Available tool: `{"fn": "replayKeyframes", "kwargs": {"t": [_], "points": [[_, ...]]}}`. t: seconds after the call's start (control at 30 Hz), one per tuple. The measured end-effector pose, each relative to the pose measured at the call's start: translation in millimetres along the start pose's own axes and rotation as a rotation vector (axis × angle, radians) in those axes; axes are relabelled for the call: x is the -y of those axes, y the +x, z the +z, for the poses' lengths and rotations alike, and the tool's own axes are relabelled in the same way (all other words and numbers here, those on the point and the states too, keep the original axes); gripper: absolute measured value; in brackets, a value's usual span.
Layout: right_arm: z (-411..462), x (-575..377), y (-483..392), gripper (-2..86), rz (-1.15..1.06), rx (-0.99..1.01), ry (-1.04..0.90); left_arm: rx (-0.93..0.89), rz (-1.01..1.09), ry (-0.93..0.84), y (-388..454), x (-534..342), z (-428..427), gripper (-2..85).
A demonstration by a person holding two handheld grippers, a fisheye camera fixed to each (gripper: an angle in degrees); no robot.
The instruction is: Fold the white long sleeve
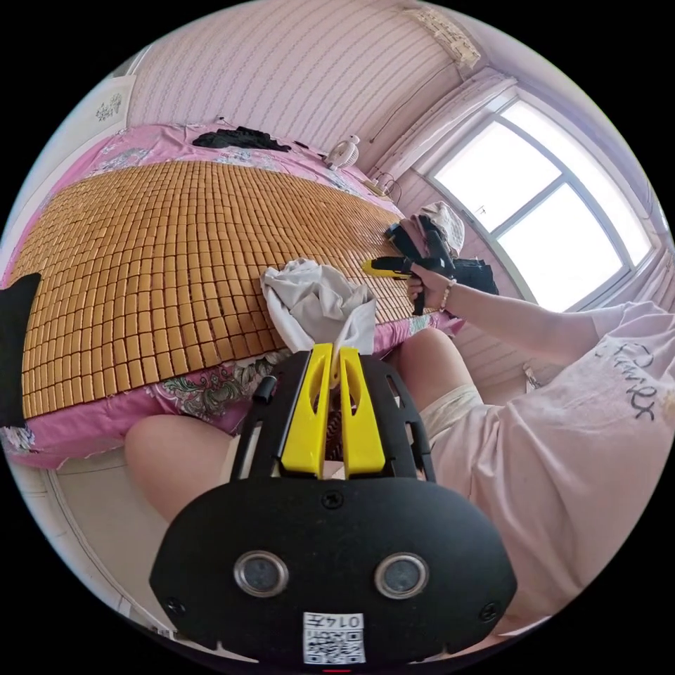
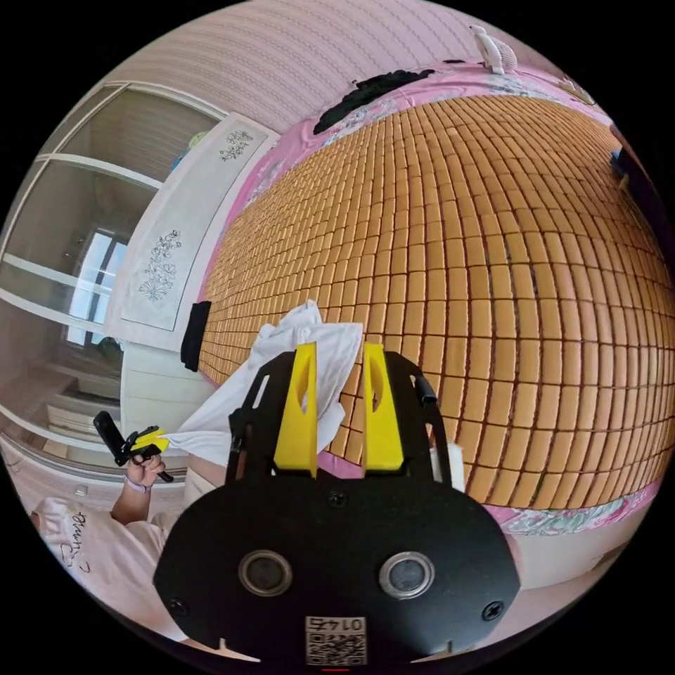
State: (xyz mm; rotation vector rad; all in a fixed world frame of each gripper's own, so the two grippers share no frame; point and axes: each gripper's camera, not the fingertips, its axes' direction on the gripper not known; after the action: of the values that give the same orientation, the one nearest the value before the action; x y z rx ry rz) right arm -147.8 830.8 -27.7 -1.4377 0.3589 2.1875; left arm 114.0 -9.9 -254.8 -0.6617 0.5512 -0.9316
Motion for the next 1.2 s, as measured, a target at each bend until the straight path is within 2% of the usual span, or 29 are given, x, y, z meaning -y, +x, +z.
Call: {"fn": "replayKeyframes", "kwargs": {"t": [0.07,0.2,0.23,0.3,0.4,0.5,0.6,0.67,0.73,0.8,0.97,1.1,1.2], "points": [[17,5,-7,11.3,0.033,0.014,0.007,0.026,-0.008,-0.014,5,-2,-11,-0.7],[64,16,-43,12.2,-0.022,-0.099,-0.061,0.078,-0.037,-0.001,10,-12,-34,-0.7],[82,17,-53,11.4,-0.034,-0.15,-0.115,0.077,-0.068,0.003,9,-16,-40,-0.7],[90,15,-70,9.0,-0.049,-0.199,-0.074,0.063,-0.106,0.01,6,-18,-44,-0.7],[115,16,-83,8.8,-0.013,-0.053,-0.191,0.039,-0.126,-0.004,9,-13,-48,-0.6],[118,4,-103,10.8,-0.026,-0.073,-0.137,0.053,-0.097,-0.022,18,-5,-55,-0.6],[130,-18,-136,11.1,-0.156,-0.164,-0.13,0.042,-0.1,-0.012,25,0,-66,-0.7],[143,-32,-158,9.7,-0.241,-0.2,-0.162,0.027,-0.108,-0.007,30,3,-76,-0.7],[151,-47,-182,4.0,-0.29,-0.269,-0.186,0.028,-0.107,-0.011,35,5,-83,-0.7],[151,-56,-191,2.5,-0.268,-0.259,-0.212,0.036,-0.103,-0.011,42,7,-92,-0.7],[104,-85,-213,1.2,-0.253,-0.122,-0.12,0.093,-0.048,0.032,72,11,-130,-0.8],[27,-113,-238,0.9,-0.241,0.08,0.009,0.147,0.002,0.086,95,19,-166,-0.8],[-34,-139,-278,0.8,-0.321,0.067,0.145,0.185,0.017,0.2,116,34,-210,-0.8]]}}
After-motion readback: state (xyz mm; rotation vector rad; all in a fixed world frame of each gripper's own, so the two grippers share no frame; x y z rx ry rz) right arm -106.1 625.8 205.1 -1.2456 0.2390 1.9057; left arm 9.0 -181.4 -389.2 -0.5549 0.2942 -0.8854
